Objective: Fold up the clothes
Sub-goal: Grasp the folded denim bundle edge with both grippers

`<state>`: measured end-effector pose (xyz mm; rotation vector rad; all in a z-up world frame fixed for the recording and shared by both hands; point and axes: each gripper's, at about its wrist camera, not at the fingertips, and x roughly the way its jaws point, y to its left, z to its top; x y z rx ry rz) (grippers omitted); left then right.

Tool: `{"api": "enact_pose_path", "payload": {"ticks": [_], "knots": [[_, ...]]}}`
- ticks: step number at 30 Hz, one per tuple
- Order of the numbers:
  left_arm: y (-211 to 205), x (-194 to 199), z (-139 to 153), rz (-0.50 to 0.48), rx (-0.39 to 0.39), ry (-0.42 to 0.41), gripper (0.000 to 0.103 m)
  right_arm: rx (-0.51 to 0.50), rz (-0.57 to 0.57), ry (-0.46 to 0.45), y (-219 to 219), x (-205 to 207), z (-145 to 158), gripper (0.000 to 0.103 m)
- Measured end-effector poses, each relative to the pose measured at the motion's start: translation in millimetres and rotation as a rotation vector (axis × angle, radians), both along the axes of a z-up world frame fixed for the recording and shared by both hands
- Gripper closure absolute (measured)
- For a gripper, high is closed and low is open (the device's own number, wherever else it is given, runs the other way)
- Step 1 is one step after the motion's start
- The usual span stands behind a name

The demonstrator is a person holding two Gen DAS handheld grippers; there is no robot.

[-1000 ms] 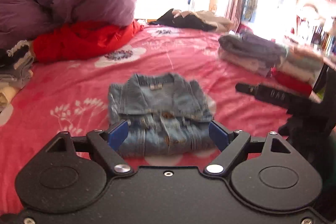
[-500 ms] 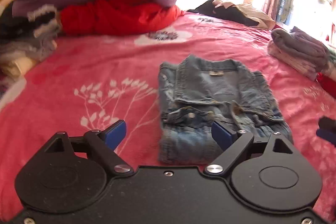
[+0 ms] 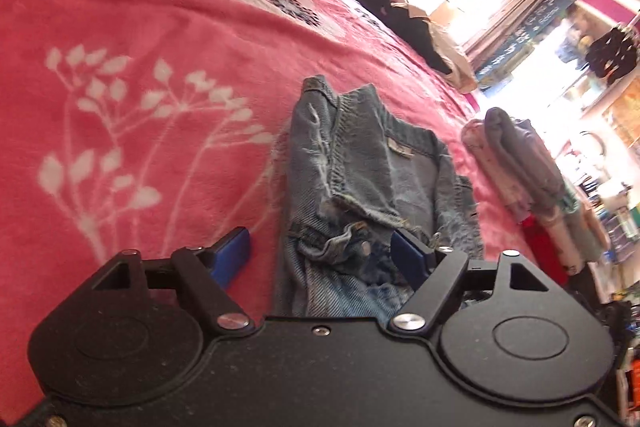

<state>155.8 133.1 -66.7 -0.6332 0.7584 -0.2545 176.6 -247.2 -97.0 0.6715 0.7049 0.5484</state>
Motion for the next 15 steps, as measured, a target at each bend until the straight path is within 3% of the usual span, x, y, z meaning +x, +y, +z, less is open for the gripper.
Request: {"api": "enact_pose_path", "payload": {"ticks": [2, 4, 6, 11, 15], "knots": [[-2.3, 7.0, -2.7, -0.012, -0.008, -0.005, 0.03, 0.057, 0.005, 0.011, 3.4, 12.3, -2.2, 0.018], [-4.3, 15.3, -4.2, -0.026, -0.027, -0.014, 0.031, 0.042, 0.019, 0.004, 11.3, 25.3, -3.7, 0.02], [-4.9, 25.2, -7.2, -0.034, -0.043, -0.017, 0.039, 0.021, 0.035, -0.009, 19.7, 35.8, -5.1, 0.022], [-6.5, 43.1, -12.1, -0.049, -0.09, -0.02, 0.043, 0.016, 0.046, 0.014, 23.9, 51.6, -8.4, 0.042], [-8.1, 42.4, -12.6, -0.088, -0.147, -0.016, 0.045, 0.051, 0.094, 0.061, 28.9, 61.1, -5.8, 0.041]]}}
